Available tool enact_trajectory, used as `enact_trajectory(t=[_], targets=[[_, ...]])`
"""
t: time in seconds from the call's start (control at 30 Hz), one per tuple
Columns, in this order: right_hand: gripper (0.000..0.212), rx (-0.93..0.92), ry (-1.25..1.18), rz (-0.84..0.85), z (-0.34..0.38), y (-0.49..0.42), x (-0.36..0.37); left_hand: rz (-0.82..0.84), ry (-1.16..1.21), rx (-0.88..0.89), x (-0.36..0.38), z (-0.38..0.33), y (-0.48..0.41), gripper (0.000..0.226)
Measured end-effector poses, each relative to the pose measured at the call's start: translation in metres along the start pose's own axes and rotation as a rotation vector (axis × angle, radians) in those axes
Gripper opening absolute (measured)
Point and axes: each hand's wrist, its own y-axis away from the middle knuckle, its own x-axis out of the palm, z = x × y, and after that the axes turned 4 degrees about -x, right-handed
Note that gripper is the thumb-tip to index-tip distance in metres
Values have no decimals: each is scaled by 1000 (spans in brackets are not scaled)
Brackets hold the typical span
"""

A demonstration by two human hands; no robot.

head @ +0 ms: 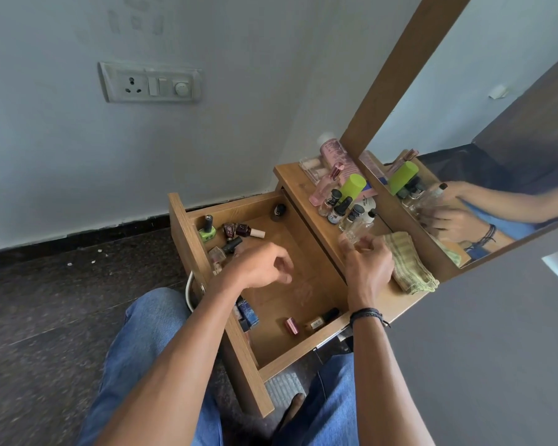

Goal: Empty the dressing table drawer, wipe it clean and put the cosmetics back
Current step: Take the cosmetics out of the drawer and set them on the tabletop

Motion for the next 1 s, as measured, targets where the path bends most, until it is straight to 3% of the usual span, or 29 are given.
enact_trajectory(t=[0.1, 0.17, 0.3, 0.43, 0.53, 0.77, 1.0], targets=[[51, -17, 0, 2, 0, 8, -3, 199, -150, -32, 10, -6, 1, 29], [55, -30, -67, -36, 3, 18, -9, 224, -182, -36, 14, -9, 2, 27], [31, -251, -130, -71, 2, 61, -18, 201, -204, -44, 12, -10, 5, 25], [6, -435, 214, 342, -13, 97, -15, 237, -306, -49, 10, -7, 7, 27], [9, -509, 504, 600, -18, 105, -7, 290, -389, -60, 11, -3, 8, 32], [21, -478, 742, 715, -18, 109, 1, 418, -440, -113, 4, 6, 8, 26], [28, -458, 738, 816, -16, 107, 3, 453, -502, -175, 5, 6, 11, 27]])
